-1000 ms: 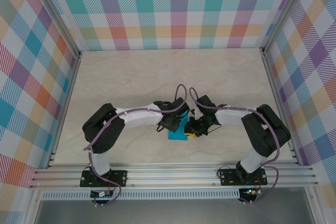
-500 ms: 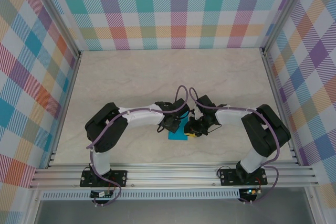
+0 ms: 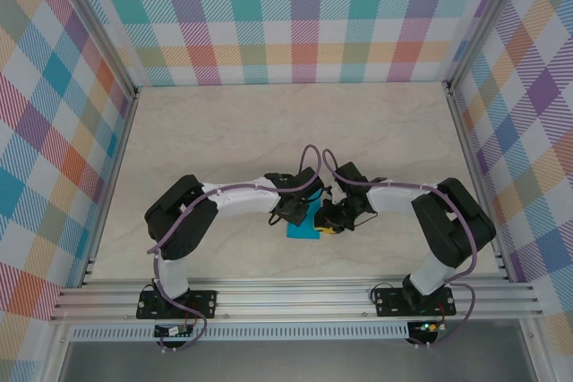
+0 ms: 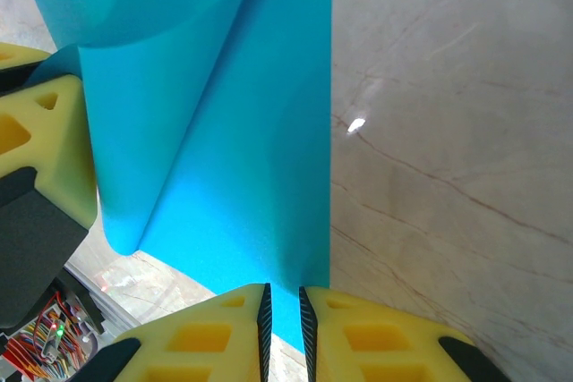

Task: Fold a paper plane with a square sheet of paper (fold left side to right side)
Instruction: Fold the triangle a second time at the center of the table.

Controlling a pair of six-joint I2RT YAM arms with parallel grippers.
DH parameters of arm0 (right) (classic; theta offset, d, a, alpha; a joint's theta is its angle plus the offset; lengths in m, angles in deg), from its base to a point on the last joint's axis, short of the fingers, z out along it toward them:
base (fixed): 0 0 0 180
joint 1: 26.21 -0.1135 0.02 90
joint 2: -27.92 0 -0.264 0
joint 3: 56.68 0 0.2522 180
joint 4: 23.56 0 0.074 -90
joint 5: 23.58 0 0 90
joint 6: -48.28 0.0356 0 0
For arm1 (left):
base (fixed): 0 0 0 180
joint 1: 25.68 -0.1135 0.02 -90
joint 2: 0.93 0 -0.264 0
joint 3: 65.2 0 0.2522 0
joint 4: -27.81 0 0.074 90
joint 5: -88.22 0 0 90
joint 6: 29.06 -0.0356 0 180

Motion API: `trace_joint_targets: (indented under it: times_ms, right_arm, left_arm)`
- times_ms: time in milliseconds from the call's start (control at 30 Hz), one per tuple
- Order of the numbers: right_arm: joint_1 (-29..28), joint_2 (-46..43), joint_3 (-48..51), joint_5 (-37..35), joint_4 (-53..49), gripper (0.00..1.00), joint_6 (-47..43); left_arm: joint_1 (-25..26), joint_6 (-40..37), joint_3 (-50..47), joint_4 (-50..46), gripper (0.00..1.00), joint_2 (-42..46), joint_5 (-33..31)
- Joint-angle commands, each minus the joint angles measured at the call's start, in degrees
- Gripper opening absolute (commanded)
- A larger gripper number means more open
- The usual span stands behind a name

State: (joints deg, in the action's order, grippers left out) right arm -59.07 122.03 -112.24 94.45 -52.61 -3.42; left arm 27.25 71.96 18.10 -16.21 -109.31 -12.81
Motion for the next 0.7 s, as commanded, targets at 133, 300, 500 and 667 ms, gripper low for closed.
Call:
trace_joint_targets:
  times_ms: [133, 300, 500, 667]
  right_arm:
    - [-0.8, 2.4, 0.2, -3.2, -1.1, 0.20, -0.9]
    - [-0.8, 2.3, 0.2, -3.3, -1.1, 0.20, -0.9]
    - [-0.8, 2.3, 0.2, -3.4, -1.1, 0.20, -0.8]
    - [-0.8, 2.4, 0.2, -3.4, -1.1, 0.20, -0.8]
  left_arm:
    - [-0.7, -0.5, 1.3, 1.0, 0.17, 0.3, 1.1]
    - [-0.7, -0.6, 1.3, 0.6, 0.17, -0.5, 0.4]
    - [-0.7, -0.5, 0.1, 0.4, 0.17, 0.2, -0.9]
    - [-0.7, -0.4, -0.5, 0.0, 0.17, 0.6, -2.1]
